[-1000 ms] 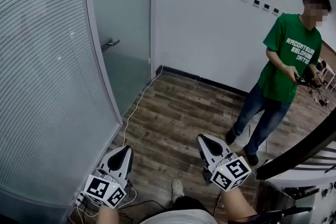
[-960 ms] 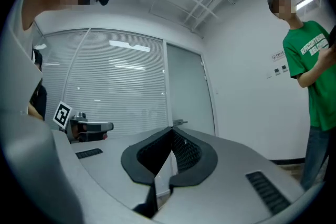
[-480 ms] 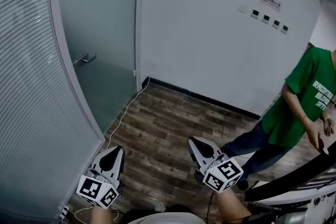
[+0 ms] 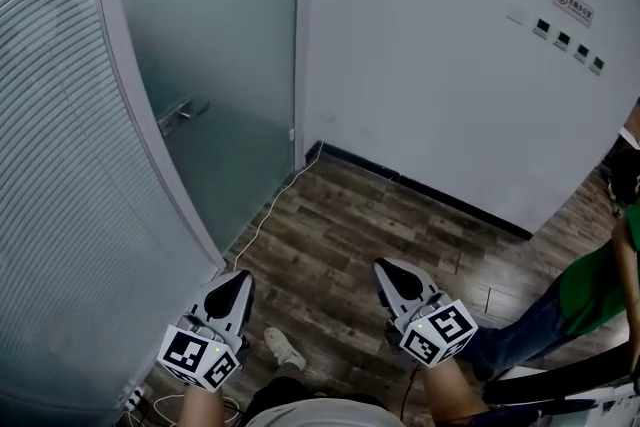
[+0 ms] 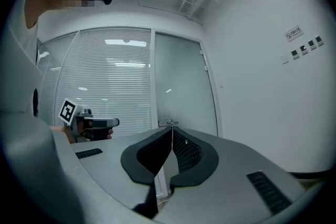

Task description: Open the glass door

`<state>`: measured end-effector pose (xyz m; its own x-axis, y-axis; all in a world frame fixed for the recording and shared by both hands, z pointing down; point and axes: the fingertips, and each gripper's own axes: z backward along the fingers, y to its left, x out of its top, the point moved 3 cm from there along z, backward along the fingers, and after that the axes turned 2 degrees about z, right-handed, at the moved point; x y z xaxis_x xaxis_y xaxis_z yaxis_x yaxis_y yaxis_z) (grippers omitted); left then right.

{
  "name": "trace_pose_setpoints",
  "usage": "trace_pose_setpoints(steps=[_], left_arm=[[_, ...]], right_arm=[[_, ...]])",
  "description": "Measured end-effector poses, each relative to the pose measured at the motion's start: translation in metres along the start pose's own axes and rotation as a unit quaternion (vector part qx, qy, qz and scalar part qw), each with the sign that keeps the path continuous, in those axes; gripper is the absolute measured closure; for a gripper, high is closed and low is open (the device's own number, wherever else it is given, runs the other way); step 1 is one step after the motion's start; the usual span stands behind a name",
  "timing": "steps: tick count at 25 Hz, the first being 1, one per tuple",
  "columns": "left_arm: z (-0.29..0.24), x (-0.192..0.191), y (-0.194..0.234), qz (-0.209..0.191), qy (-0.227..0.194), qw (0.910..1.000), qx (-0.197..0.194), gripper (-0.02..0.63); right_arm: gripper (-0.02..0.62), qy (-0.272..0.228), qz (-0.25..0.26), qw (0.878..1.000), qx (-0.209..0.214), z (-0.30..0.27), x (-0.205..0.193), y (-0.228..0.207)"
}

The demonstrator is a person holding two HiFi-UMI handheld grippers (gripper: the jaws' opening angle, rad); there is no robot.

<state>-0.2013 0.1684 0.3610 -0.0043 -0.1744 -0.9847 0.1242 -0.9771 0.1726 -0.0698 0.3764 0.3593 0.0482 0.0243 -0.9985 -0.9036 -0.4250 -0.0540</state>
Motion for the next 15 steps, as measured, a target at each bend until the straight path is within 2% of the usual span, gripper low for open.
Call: trace_pose_setpoints(steps=[5, 10, 15], left_arm=[[-0.044, -0.004, 0.060, 0.010, 0.000, 0.9999, 0.011, 0.604], [-0.091, 0.008, 0.135, 0.003, -0.005, 0.9995, 0.030, 0.604], [-0.117, 0.026, 0.216, -0.001, -0.007, 0.9981, 0.061, 0.604]], right_arm=[[0.594, 0.011, 0.002, 1.000, 0.007, -0.068, -0.009, -0.027], [0.594, 0.011, 0.008, 1.000, 0.020, -0.162, -0.005, -0.051], [0.594, 0.003, 0.006, 0.999, 0.054, -0.265, 0.002, -0.056]])
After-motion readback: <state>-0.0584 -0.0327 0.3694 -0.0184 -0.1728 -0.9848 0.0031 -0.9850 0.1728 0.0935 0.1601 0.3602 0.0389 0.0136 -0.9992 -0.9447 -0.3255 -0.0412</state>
